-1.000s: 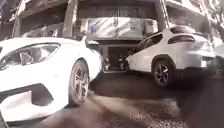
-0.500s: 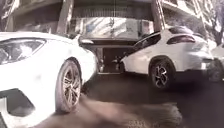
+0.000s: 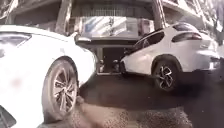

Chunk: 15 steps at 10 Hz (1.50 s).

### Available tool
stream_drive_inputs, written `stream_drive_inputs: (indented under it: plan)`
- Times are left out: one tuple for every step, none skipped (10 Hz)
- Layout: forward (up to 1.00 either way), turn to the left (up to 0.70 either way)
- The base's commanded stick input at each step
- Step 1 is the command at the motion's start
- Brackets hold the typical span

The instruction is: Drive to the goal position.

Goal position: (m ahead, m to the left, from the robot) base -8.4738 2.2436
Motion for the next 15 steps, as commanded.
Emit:
stream_drive_inputs:
  plan:
    - [0.45,0.00]
    - [0.45,-0.04]
    - [0.45,-0.25]
    - [0.45,-0.27]
    - [0.45,-0.27]
    - [0.45,-0.27]
    - [0.45,-0.27]
    - [0.45,-0.27]
    - [0.45,-0.27]
    - [0.45,-0.27]
    - [0.45,-0.27]
    - [0.45,-0.18]
    - [0.45,0.00]
    - [0.45,0.00]
    - [0.45,0.00]
